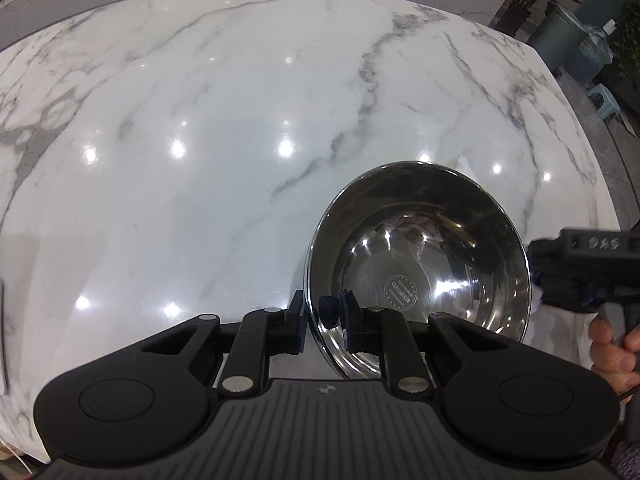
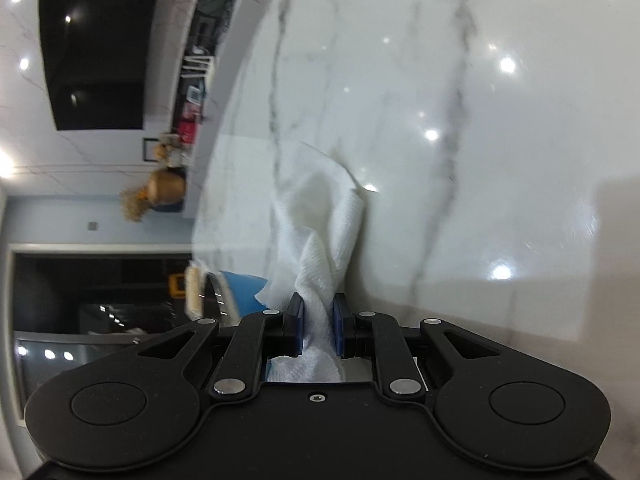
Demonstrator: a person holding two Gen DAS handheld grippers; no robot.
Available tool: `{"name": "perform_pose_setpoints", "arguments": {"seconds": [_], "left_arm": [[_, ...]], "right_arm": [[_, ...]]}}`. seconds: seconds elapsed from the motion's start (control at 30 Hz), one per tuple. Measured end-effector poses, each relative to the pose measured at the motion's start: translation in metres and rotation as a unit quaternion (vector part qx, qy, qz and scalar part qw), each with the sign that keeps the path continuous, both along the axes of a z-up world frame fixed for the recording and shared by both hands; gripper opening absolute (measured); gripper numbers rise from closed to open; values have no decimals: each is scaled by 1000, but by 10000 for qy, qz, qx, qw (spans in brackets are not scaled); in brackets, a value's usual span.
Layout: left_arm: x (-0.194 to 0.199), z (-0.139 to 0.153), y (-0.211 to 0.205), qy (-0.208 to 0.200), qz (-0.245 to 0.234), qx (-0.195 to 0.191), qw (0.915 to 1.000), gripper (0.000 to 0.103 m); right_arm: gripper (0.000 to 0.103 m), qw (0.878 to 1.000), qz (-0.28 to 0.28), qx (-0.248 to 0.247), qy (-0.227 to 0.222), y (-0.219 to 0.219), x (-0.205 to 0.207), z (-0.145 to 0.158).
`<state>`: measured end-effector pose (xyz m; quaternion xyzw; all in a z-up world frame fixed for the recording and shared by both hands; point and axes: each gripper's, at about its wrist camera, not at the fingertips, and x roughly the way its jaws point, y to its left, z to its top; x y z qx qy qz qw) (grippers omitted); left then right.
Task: Clean bowl
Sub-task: 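Keep wiping the bowl's outer wall with the cloth in the right gripper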
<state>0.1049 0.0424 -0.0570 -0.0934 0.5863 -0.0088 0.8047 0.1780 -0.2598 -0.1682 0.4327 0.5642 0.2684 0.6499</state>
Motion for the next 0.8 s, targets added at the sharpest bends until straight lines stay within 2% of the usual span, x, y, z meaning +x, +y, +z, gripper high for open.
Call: {"name": "perform_pose_setpoints", "arguments": {"seconds": [0.13,0.23,0.27,0.33,0.43,0.5,0.57,0.8], "left_arm": [[-3,-1,3,20,302,-172,9994,18],[-7,-4,7,150,667,-347,9971,36],[-9,-5,9,194,807,-412,9957,37],[-14,-8,11,260,1030,-620,9924,38],[-16,-10,9,335,1097,-749,9906,38],[-17,-10,4,340,1028,-696,9917,36],[-17,-9,1,300,912,-596,9936,24],[-15,-5,0,316,562,-470,9968,20]], "right_arm": [[14,9999,49,-87,-39,0,-3,1],[14,9999,60,-105,-48,0,-4,2],[14,9999,62,-108,-50,1,-3,2],[14,9999,67,-121,-61,2,-3,3],[14,9998,79,-147,-76,4,-3,5],[14,9998,83,-161,-80,4,-3,6],[14,9998,88,-171,-76,5,-2,8],[14,9997,32,-61,-226,2,-1,16]]}}
